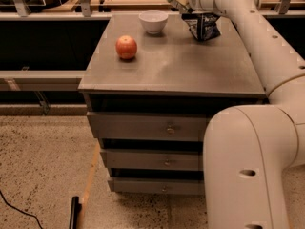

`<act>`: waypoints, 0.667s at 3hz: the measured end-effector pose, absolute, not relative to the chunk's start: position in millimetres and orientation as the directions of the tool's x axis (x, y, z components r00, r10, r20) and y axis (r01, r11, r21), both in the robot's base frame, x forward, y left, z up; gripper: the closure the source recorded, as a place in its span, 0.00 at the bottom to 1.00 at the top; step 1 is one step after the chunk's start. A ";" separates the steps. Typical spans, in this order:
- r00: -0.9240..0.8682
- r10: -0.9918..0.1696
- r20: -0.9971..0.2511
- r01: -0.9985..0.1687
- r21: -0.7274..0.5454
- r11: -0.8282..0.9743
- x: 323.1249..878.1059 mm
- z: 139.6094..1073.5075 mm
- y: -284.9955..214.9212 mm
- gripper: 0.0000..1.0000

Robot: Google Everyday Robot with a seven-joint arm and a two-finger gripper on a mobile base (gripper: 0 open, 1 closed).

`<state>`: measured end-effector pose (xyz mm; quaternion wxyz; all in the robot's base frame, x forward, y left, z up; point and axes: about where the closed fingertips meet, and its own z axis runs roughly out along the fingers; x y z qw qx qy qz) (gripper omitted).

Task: Place green jalapeno chip bag into white bowl

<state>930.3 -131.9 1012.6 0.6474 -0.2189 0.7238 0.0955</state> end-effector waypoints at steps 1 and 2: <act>-0.073 -0.152 -0.986 -0.349 -0.117 0.930 958.2 1019.5 -121.0 1.00; -0.092 -0.083 -0.992 -0.320 -0.050 0.946 975.3 1018.0 -103.4 1.00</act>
Offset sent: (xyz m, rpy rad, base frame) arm 0.1015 0.0436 0.0305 0.1853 0.0244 -0.1765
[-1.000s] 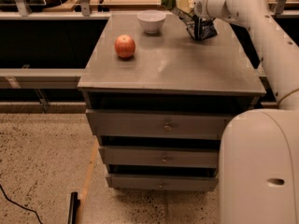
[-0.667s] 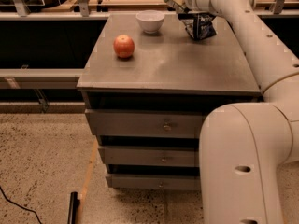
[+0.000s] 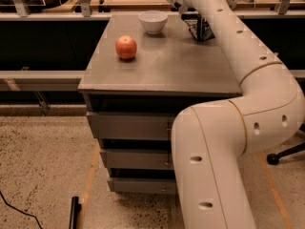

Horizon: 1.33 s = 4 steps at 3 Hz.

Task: Place green jalapeno chip bag into white bowl

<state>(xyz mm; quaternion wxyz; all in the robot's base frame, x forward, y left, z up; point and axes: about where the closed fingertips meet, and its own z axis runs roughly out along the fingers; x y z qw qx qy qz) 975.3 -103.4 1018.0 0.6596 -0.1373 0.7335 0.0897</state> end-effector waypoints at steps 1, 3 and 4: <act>-0.101 -0.046 -0.994 -0.332 -0.010 0.943 984.0 1015.2 -81.0 1.00; -0.079 -0.001 -0.997 -0.368 0.028 0.930 998.1 1001.7 -49.4 0.82; -0.082 0.005 -0.997 -0.370 0.035 0.929 999.6 999.5 -44.9 0.59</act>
Offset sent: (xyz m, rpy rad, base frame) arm 0.0955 0.0456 0.0127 0.0983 -0.0005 0.0619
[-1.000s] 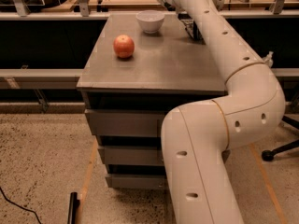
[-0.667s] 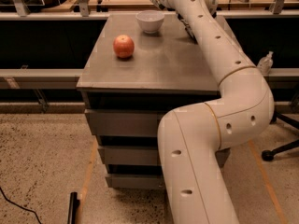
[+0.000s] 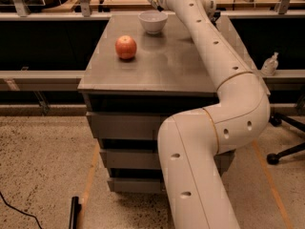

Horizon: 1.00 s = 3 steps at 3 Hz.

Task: Place green jalapeno chip bag into white bowl

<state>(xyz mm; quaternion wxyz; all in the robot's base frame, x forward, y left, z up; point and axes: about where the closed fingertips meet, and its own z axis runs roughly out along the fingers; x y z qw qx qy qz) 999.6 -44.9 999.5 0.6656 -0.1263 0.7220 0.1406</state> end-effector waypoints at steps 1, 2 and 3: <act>-0.085 0.003 -0.996 -0.362 0.034 0.932 1000.0 998.5 -48.8 0.36; -0.092 -0.003 -0.996 -0.370 0.031 0.929 998.8 996.9 -46.9 0.13; -0.093 -0.011 -0.996 -0.383 0.026 0.923 997.9 995.8 -40.8 0.00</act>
Offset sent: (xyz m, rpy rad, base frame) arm 0.1374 -0.0301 0.0568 -0.0168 0.0211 0.0164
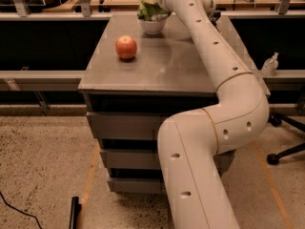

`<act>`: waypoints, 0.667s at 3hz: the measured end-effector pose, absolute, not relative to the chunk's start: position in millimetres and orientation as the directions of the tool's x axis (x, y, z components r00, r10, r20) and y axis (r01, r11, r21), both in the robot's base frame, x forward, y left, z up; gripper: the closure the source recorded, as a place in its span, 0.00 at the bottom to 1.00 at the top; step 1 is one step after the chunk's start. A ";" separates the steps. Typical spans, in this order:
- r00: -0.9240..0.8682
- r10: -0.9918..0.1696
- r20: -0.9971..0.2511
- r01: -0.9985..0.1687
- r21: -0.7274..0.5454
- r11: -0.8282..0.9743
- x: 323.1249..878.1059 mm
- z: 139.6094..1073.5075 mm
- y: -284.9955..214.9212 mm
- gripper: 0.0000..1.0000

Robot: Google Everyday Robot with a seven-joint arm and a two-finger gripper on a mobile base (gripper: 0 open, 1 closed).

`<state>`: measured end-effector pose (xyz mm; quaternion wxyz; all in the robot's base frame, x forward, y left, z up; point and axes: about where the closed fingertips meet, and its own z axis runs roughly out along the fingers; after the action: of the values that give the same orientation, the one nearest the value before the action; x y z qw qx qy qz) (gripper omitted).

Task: Place green jalapeno chip bag into white bowl

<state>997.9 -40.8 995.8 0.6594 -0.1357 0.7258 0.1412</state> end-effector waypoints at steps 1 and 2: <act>-0.093 -0.011 -0.996 -0.383 0.025 0.923 997.7 996.0 -40.9 0.00; -0.076 -0.013 -0.997 -0.382 0.017 0.924 985.4 1019.1 -64.6 0.00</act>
Offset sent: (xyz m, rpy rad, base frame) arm 0.0733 -0.0839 0.1037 -0.0070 -0.0413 -0.0005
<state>985.4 -64.6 1019.1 0.6658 -0.1371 0.7203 0.1385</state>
